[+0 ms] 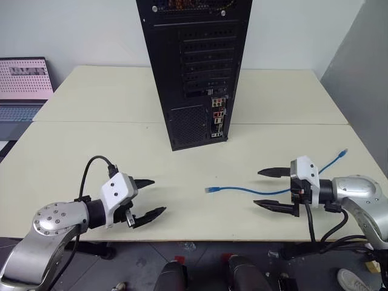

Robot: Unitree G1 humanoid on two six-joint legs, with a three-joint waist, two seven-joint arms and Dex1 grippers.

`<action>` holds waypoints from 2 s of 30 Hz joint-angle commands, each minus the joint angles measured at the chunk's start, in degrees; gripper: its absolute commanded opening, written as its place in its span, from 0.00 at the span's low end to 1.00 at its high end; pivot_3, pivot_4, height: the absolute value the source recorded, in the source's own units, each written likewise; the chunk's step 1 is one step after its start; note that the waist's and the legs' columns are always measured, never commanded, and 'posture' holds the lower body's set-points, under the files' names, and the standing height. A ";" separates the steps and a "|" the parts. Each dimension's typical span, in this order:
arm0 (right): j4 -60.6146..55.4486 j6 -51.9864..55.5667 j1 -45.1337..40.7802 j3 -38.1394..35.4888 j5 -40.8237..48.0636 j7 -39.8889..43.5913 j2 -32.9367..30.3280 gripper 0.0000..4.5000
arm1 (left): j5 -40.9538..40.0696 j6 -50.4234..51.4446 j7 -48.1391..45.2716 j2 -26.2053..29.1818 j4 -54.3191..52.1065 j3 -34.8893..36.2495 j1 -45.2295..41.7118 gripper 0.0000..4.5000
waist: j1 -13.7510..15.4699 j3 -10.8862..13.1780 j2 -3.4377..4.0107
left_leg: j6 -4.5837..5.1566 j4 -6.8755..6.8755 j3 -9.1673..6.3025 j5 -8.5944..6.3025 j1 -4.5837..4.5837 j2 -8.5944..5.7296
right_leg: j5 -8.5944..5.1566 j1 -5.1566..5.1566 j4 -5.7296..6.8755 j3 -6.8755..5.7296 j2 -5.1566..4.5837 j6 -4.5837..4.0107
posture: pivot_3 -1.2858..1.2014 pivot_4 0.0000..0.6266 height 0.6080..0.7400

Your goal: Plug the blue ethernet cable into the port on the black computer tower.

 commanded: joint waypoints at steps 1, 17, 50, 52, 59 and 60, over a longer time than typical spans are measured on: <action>-1.39 -0.86 -0.97 -0.79 0.13 0.06 0.18 1.00 | -0.27 -1.78 -0.71 0.36 -2.51 0.92 0.94 0.97 | 0.00 0.00 0.00 | 0.00 0.00 0.00 0.00 0.00 0.00 | 0.00 0.00 0.00 0.00 0.00 0.00 | 0.52 0.24 1.00; 6.98 -5.51 -8.24 11.37 -8.96 -2.11 10.34 1.00 | 5.46 -3.67 0.49 0.11 -1.52 -4.24 2.59 0.97 | -0.05 0.00 0.00 | 0.00 0.00 0.00 0.00 0.01 -0.01 | 0.00 -0.01 0.01 0.00 0.01 -0.01 | 0.52 0.24 1.00; 28.60 -22.68 -18.23 17.65 -21.58 2.51 18.01 0.01 | 8.06 -5.74 1.50 -5.99 7.33 -13.34 -11.54 1.00 | 0.01 -0.02 0.01 | 0.00 0.06 -0.02 0.00 0.02 -0.07 | 0.17 0.03 0.06 -0.15 0.00 -0.30 | 0.52 0.24 1.00; 26.13 -21.22 -18.37 17.59 -20.96 3.05 17.89 0.01 | 7.64 -5.70 0.82 -6.82 8.57 -14.37 -13.67 1.00 | 0.01 -0.01 0.01 | 0.00 0.06 -0.05 0.00 0.00 -0.06 | 0.17 0.02 0.06 -0.15 0.00 -0.31 | 0.52 0.24 1.00; 16.16 -14.12 -18.61 17.83 -18.13 4.43 18.11 0.01 | 6.80 -5.53 -2.94 -8.06 11.88 -18.14 -20.24 1.00 | -0.02 -0.01 0.01 | 0.00 0.05 -0.18 0.00 -0.01 -0.06 | 0.17 0.00 0.09 -0.16 0.02 -0.31 | 0.52 0.24 1.00; 15.30 -13.54 -18.66 17.98 -18.14 4.39 18.14 0.01 | 6.82 -5.45 -3.20 -8.29 12.37 -18.59 -21.02 1.00 | 0.00 -0.01 0.01 | 0.00 0.05 -0.18 0.00 -0.01 -0.07 | 0.17 0.00 0.09 -0.17 0.02 -0.31 | 0.52 0.24 1.00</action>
